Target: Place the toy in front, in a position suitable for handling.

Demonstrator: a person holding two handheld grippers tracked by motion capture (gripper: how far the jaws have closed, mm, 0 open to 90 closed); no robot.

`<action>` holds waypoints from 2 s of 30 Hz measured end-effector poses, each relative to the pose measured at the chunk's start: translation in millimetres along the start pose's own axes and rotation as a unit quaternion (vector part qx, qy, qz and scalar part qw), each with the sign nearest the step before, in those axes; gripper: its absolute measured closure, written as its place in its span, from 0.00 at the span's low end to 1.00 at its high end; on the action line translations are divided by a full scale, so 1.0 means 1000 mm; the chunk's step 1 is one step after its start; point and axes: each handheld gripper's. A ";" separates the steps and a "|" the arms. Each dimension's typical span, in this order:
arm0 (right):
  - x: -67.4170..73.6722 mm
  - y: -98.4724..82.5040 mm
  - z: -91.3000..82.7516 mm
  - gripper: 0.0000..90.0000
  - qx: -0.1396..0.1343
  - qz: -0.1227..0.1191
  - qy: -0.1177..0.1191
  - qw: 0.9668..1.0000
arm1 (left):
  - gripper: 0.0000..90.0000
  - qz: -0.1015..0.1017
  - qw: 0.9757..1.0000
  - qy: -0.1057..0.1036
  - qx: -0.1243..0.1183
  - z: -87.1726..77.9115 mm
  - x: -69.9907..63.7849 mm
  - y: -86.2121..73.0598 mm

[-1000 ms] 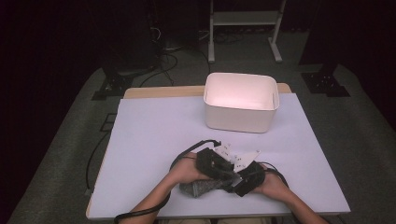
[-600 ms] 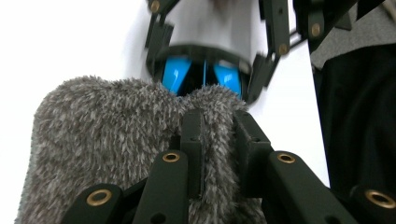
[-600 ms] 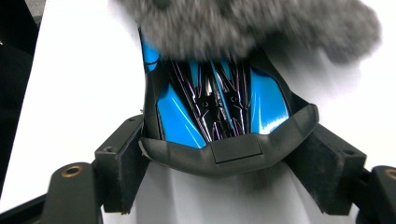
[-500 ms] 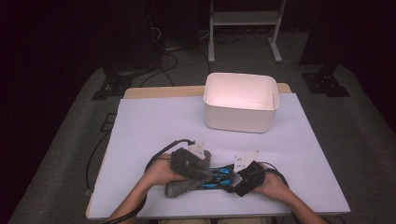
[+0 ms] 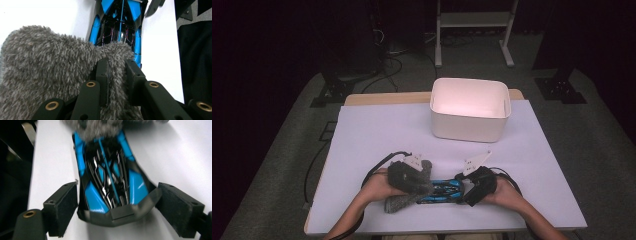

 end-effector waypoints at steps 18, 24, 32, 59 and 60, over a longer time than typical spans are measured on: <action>-0.032 0.001 0.014 0.35 -0.016 0.081 0.094 0.992 | 0.84 -0.002 1.000 0.001 -0.008 -0.007 0.001 0.002; -0.026 -0.001 0.013 0.35 -0.026 0.081 0.075 0.994 | 0.84 -0.021 0.999 0.003 -0.027 -0.019 0.009 0.012; -0.004 0.005 0.006 0.35 -0.027 0.013 0.012 0.999 | 0.83 -0.035 0.999 0.002 -0.006 -0.018 0.019 0.026; 0.029 0.023 0.009 0.31 0.012 -0.058 0.013 0.998 | 0.86 0.023 0.998 -0.061 0.009 -0.027 -0.027 0.016; 0.030 0.025 0.010 0.33 0.012 -0.062 0.018 0.998 | 0.86 0.024 0.998 -0.064 0.010 -0.027 -0.028 0.015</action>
Point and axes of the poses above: each handheld gripper's, and its own axes: z roughly forward along the jaws, y roughly out of its top, x roughly to its left, and after that the axes turned 14 degrees about -z, right-handed
